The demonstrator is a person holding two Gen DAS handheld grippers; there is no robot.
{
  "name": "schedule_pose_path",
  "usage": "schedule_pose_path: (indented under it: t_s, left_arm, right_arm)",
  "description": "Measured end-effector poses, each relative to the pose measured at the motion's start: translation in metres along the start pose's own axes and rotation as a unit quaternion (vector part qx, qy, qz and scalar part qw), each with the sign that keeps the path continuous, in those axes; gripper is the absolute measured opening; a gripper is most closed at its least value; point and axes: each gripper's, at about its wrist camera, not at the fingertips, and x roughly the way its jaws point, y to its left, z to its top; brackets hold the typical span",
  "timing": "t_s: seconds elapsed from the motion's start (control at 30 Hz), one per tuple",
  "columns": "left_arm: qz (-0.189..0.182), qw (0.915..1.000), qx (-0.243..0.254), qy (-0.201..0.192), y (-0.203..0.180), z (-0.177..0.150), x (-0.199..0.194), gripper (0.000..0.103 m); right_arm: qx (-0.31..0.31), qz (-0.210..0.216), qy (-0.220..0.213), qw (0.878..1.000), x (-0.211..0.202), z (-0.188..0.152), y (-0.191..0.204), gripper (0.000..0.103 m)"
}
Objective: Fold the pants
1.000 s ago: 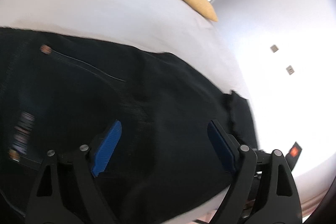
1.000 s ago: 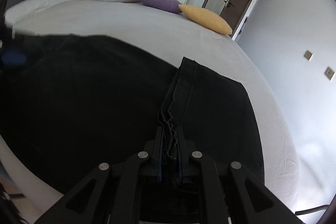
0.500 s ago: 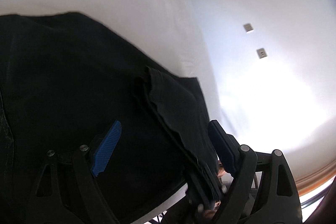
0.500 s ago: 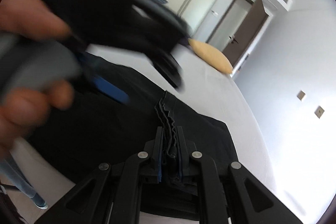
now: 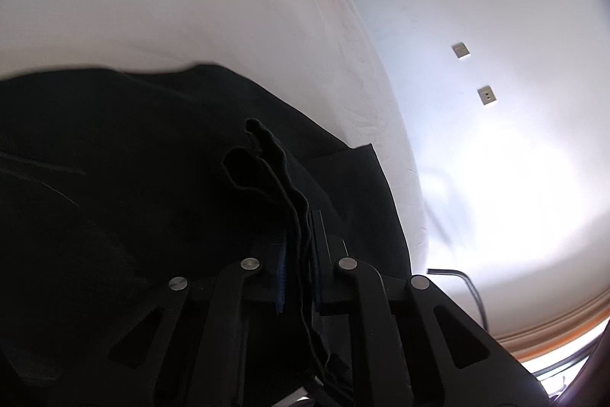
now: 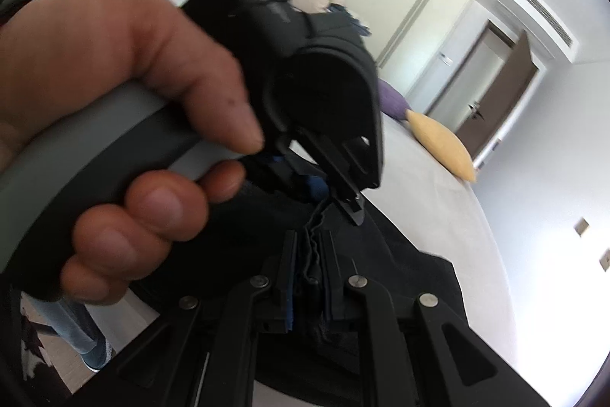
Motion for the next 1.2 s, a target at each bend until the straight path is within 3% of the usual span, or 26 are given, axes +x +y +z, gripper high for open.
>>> schedule_pose_path:
  t_s: [0.17,0.4,0.5,0.57,0.63,0.67,0.73,0.83,0.97,1.0,1.13,1.2]
  left_arm:
    - [0.037,0.9992,0.008,-0.01,0.032,0.015,-0.033,0.009]
    - [0.069,0.9976,0.002,0.001,0.076,0.022,-0.032,0.009]
    - [0.081,0.9967,0.009,0.002,0.081,0.019,-0.027,0.01]
    - [0.095,0.9952,0.02,-0.006,0.078,0.018,-0.035,0.012]
    - [0.134,0.9897,0.044,-0.025,0.068,0.018,-0.046,0.012]
    - [0.176,0.9816,0.061,-0.042,0.065,0.018,-0.059,0.012]
    - [0.209,0.9729,0.075,-0.065,0.058,0.016,-0.072,0.012]
    - [0.24,0.9562,0.136,-0.099,0.034,0.006,-0.091,0.012]
    - [0.254,0.9387,0.216,-0.087,0.001,-0.022,-0.064,0.012]
    - [0.261,0.9349,0.228,-0.078,-0.003,-0.028,-0.05,0.012]
    - [0.28,0.9326,0.226,-0.031,-0.003,-0.042,0.012,0.012]
    - [0.28,0.9325,0.226,-0.033,0.003,-0.045,0.021,0.012]
  right_arm:
    - [-0.014,0.028,-0.003,1.0,0.016,0.008,0.011,0.012]
    - [-0.023,0.069,0.03,0.997,0.047,0.0,0.02,0.014]
    - [-0.008,0.12,0.044,0.992,0.05,-0.008,0.015,0.039]
    - [0.009,0.16,0.033,0.987,0.038,-0.013,0.006,0.063]
    - [0.027,0.19,0.022,0.981,0.023,-0.024,-0.009,0.067]
    - [0.043,0.212,0.024,0.976,0.016,-0.028,-0.02,0.067]
    - [0.092,0.253,0.029,0.963,0.007,-0.04,-0.053,0.065]
    - [0.186,0.298,0.046,0.935,0.008,-0.063,-0.12,0.05]
    - [0.331,0.322,0.061,0.885,0.039,-0.104,-0.225,0.038]
    - [0.355,0.325,0.064,0.874,0.04,-0.111,-0.228,0.038]
    - [0.45,0.334,0.08,0.825,0.09,-0.135,-0.3,0.037]
    - [0.472,0.335,0.094,0.81,0.117,-0.143,-0.318,0.036]
